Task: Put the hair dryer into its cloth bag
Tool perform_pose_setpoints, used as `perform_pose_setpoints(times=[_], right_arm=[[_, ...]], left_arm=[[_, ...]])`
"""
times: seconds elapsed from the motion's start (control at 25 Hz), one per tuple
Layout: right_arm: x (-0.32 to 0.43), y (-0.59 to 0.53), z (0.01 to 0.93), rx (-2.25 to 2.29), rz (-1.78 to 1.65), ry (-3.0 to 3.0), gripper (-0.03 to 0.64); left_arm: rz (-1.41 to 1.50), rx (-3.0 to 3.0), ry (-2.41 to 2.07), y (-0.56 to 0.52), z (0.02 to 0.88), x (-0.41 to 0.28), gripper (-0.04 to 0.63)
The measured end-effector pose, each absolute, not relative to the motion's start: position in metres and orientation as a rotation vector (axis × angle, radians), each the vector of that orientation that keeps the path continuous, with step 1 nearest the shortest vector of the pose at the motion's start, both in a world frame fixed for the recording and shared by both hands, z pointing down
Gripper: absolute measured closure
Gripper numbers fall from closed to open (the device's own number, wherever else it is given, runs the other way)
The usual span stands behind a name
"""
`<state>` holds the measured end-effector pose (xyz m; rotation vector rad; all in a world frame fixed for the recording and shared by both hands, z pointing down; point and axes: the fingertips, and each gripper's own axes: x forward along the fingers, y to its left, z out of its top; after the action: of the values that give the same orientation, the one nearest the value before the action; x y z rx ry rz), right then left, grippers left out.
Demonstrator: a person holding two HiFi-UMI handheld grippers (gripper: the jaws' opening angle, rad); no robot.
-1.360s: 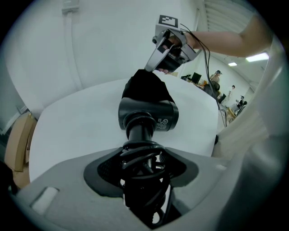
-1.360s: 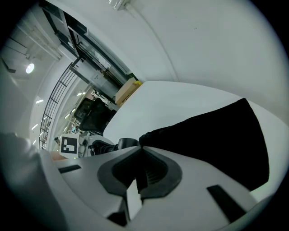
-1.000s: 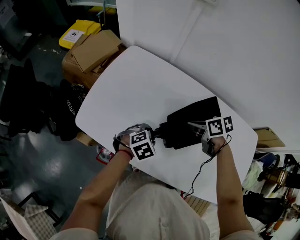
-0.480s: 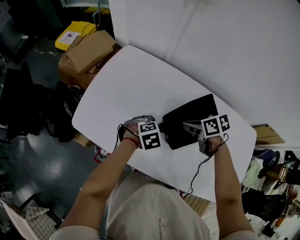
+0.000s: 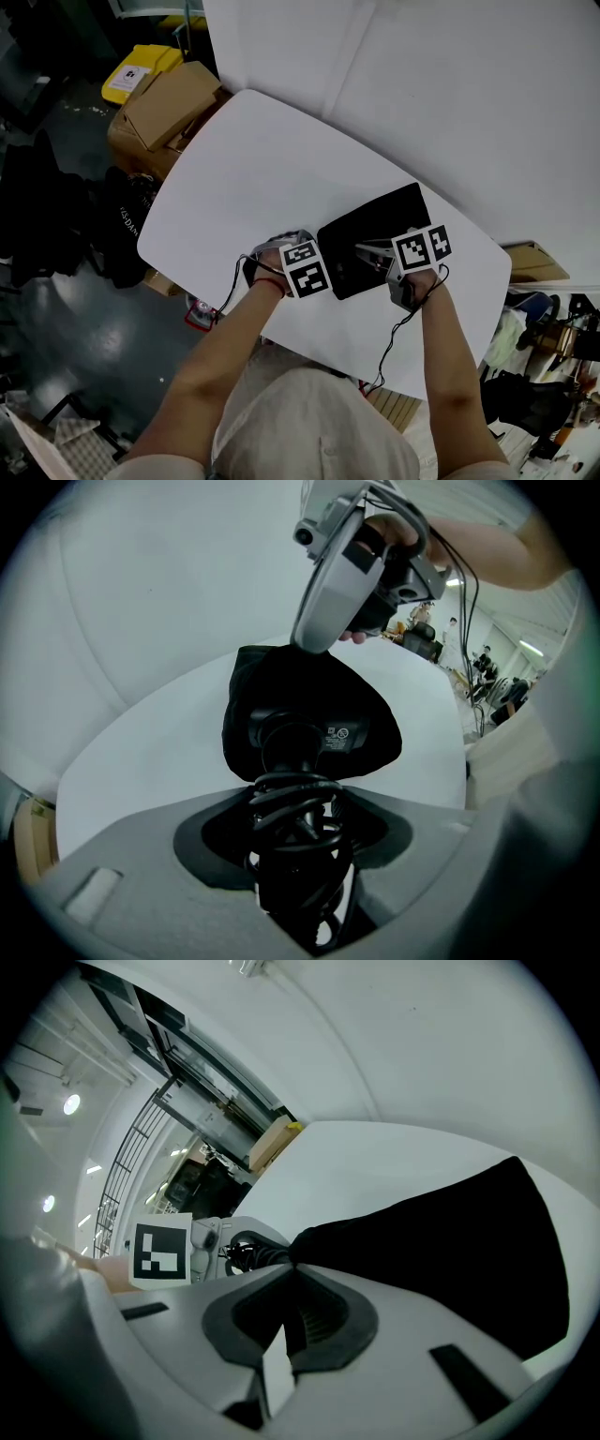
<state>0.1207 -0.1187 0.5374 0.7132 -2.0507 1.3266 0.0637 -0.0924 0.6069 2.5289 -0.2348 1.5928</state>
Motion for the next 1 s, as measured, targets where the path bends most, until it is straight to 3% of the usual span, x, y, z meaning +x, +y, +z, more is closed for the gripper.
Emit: perform_pose_setpoints(times=[1.0], right_arm=[[0.111,-0.116,0.545,0.69,1.379,-2.049,0.595]], left_arm=[[1.377,2.53,-0.437,-0.092,0.637,0.094,0.345]])
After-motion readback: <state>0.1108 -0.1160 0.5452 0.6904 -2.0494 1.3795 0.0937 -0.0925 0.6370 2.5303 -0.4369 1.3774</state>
